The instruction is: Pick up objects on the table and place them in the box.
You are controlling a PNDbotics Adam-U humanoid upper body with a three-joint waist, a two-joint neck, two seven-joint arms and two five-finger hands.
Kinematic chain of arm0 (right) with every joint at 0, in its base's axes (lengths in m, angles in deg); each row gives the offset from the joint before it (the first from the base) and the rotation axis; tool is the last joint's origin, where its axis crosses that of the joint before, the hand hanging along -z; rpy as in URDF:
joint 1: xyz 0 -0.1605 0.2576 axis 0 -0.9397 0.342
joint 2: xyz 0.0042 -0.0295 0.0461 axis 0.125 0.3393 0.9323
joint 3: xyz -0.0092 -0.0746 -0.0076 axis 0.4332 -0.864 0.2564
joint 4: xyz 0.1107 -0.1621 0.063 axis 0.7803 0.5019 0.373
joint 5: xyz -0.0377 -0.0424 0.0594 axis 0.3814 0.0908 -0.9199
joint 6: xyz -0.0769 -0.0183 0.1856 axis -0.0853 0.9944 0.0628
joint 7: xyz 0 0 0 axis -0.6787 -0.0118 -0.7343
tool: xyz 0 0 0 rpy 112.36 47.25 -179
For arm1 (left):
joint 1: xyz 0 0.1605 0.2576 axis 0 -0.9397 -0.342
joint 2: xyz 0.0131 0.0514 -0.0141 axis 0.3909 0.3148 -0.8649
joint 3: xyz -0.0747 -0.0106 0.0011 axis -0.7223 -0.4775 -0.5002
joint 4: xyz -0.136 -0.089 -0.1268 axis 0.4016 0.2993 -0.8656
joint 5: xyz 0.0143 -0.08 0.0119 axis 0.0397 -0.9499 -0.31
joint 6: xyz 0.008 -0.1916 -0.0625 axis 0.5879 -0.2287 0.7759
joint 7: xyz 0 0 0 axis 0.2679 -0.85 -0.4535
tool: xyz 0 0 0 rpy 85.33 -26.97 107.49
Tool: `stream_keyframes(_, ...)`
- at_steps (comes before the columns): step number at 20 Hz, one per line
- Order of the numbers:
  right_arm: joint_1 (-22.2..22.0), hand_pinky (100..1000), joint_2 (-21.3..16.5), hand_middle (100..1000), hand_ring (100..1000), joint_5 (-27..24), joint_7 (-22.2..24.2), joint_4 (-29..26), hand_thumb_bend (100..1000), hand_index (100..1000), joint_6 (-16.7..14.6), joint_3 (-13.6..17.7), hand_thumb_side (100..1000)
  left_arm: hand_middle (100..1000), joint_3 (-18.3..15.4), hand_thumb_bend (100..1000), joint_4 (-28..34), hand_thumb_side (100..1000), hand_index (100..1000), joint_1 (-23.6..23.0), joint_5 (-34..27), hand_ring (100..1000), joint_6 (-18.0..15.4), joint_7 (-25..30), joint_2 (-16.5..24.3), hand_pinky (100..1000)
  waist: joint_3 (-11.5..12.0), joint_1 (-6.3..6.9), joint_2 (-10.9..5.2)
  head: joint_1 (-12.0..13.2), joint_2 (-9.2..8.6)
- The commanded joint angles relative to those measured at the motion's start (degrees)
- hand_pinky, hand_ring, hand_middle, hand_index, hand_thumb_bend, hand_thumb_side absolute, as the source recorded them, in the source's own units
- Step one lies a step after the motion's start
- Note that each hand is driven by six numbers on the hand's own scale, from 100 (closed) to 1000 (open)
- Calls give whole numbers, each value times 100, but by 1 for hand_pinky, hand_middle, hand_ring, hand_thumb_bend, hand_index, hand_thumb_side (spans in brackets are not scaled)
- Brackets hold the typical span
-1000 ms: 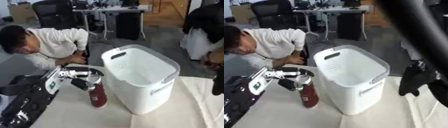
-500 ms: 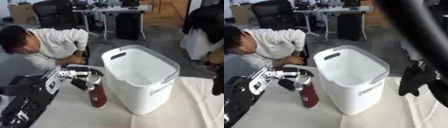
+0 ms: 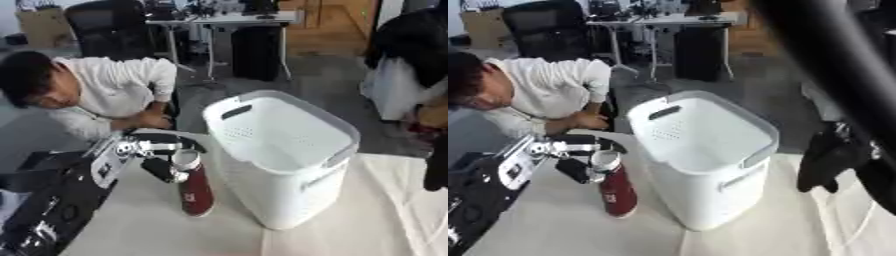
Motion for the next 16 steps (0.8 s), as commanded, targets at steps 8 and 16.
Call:
stream_keyframes(8,131,135,7,466,414,-4,1105,-62,100,649,-1094,18,1000,871,15,198,-172,417,946,18,-63,633,-1268,1262,-36,436,-1,-10,-16,36,-69)
stream_keyframes(16,135,135,4,466,414,4,1100,-62,100,649,-1099,19,1000,797,38,111,-191,197,783,7,-318,563,-1434,708,-69,384,-4,-13,-11,24,-72)
